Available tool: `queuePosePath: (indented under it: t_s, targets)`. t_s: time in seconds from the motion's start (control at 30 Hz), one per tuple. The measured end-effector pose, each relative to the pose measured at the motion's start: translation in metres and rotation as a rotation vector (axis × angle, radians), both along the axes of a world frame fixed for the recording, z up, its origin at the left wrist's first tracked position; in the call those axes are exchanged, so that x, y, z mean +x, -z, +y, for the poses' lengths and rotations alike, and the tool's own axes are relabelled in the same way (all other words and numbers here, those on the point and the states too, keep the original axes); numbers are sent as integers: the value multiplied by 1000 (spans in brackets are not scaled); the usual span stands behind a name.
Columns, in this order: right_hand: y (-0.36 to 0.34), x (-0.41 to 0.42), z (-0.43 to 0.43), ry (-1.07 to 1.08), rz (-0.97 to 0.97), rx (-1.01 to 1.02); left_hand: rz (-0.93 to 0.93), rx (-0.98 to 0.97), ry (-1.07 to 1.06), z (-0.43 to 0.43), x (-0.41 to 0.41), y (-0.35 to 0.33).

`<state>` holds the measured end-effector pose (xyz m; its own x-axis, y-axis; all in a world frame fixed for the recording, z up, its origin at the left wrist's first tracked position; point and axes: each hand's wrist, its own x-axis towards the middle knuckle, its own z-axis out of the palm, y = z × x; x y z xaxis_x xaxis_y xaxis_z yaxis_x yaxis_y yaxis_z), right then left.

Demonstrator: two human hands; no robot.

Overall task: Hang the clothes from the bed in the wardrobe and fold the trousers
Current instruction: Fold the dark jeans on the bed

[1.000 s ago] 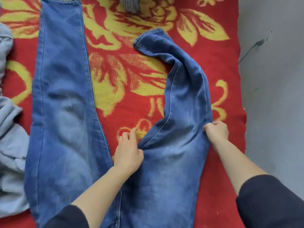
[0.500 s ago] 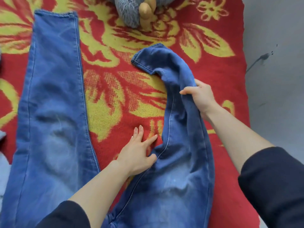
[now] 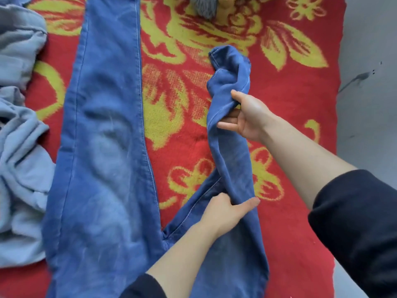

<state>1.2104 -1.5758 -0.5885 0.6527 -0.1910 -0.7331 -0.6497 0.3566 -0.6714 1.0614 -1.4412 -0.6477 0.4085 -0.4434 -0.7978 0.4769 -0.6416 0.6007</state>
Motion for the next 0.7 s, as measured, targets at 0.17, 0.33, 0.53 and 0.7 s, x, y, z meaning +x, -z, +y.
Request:
queuePosePath:
  t_s: [0.17,0.33,0.53,0.7]
  targets:
    - [-23,1,13,186,-57,-103,256,-209,-230,36,9,-12]
    - [-37,36,27,-65,8,-819,385,-389,-344,143,60,-50]
    - [-69,117,122,-239,-332,-945,238,-509,-568,243,125,-81]
    - [-60,131,205,-645,-312,-923,-200,-114,-831,285,149,-45]
